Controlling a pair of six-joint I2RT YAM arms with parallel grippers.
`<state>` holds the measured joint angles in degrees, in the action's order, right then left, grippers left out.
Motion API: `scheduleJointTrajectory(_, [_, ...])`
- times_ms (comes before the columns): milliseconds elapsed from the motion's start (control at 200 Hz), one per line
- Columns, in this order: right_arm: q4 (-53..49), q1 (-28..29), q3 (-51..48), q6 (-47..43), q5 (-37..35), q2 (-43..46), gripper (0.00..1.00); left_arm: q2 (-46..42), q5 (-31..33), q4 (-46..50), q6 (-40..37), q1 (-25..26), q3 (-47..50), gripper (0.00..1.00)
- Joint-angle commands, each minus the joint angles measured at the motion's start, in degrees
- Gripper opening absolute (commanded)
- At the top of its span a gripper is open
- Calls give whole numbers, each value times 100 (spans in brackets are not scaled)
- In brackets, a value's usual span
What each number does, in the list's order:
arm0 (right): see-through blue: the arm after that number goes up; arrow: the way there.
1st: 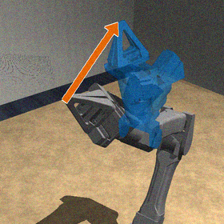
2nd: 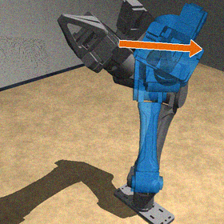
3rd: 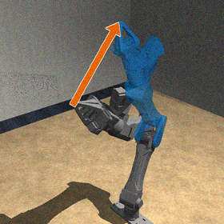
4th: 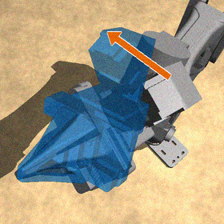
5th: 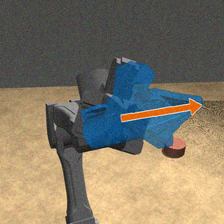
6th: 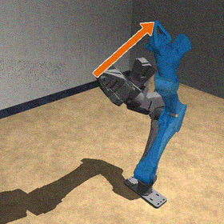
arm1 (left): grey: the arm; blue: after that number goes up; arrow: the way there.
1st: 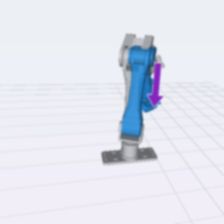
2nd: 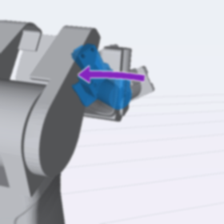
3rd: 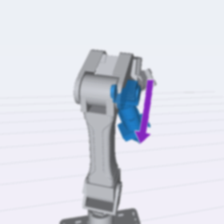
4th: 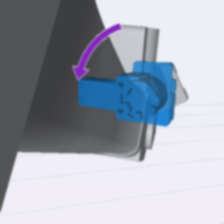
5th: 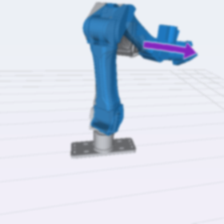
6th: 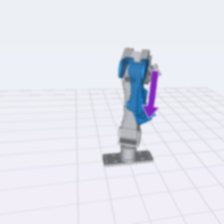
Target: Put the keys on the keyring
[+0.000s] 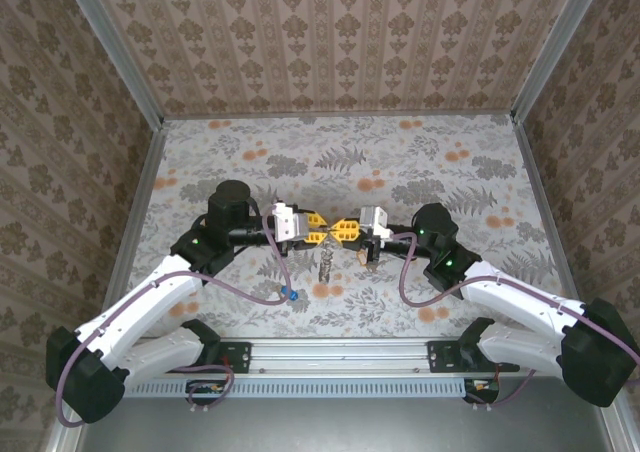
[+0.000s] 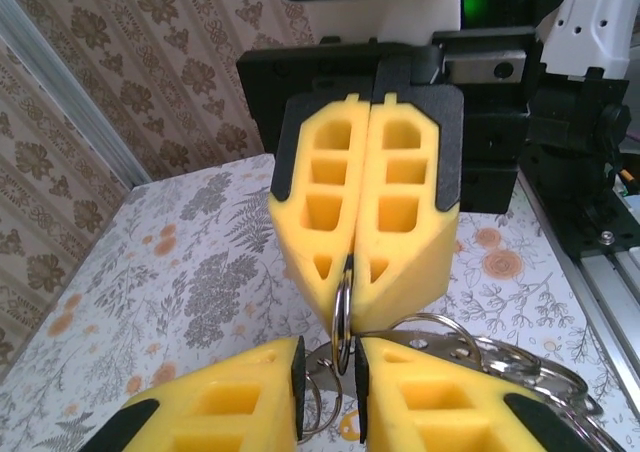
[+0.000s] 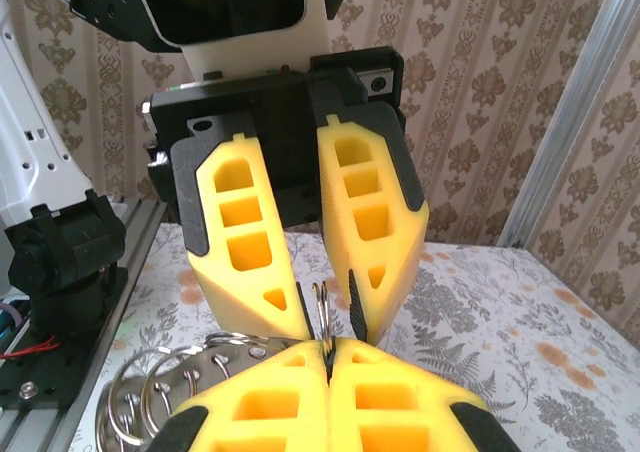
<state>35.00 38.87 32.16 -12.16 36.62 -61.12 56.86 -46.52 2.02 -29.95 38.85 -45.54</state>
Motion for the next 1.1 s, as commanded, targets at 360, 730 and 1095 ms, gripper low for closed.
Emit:
scheduleJointTrajectory(360, [-720,-3,-65,-576,-219,394,24,77,47,957,-568,-6,-598,0])
scheduleJointTrajectory(730, [-4144,-7,1112,-2349,-919,537,35,633,926,3093,-1531,260,-1576,0])
scheduleJointTrajectory(1095, [-4581,203,1783,-2401,-906,-78,27,1028,1215,3384,-1595,435,-1924,0])
